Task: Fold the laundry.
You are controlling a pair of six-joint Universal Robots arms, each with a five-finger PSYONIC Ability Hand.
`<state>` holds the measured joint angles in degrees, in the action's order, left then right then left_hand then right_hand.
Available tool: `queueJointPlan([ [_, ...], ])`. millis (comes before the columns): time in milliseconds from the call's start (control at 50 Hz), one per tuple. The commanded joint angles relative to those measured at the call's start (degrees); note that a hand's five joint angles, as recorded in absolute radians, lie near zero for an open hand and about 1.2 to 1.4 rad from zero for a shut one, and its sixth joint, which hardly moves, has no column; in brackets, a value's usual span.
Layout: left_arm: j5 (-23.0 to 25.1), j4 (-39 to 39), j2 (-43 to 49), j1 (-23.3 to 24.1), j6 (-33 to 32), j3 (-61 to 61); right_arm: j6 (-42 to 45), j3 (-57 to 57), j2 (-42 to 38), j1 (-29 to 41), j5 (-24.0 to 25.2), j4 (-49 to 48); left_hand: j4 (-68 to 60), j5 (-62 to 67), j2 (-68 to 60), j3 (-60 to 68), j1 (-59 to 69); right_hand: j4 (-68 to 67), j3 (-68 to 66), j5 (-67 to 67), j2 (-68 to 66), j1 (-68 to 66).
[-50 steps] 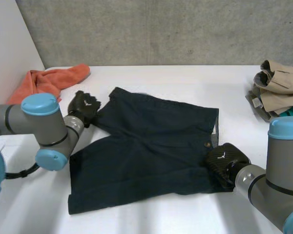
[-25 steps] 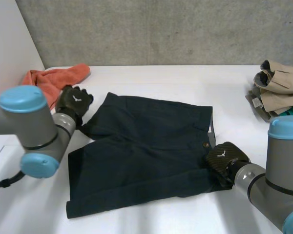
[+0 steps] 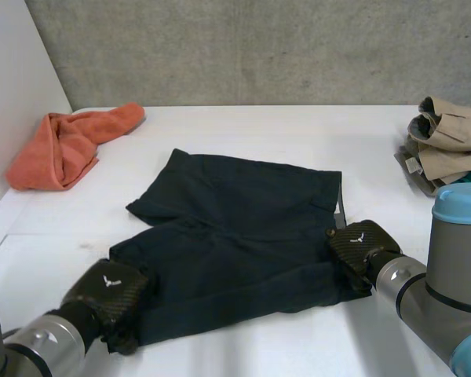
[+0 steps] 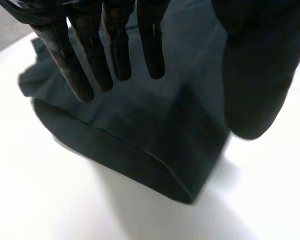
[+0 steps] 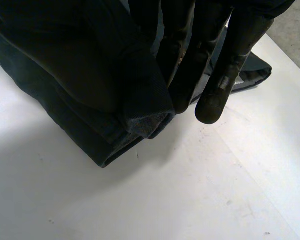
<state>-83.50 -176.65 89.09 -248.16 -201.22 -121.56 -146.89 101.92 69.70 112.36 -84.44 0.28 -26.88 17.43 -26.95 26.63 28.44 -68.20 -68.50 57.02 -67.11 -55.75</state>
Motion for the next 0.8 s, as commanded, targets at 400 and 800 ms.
queueJointPlan([
  [400,-3.2,14.7,4.1,4.8,-15.8,9.5,17.0,-3.1,8.4,-3.0,1.2,22.8,-53.1,52.6,-53.1,53.4,51.6,-11.8,-11.5,13.0,-12.9,-24.3],
  [800,-10.0,-24.1,40.3,5.6,-23.7,51.6,8.1,-29.0,-15.0,-1.7,-3.5,-5.2,-53.1,52.6,-53.1,53.4,51.6,-11.8,-11.5,13.0,-12.9,-24.3],
])
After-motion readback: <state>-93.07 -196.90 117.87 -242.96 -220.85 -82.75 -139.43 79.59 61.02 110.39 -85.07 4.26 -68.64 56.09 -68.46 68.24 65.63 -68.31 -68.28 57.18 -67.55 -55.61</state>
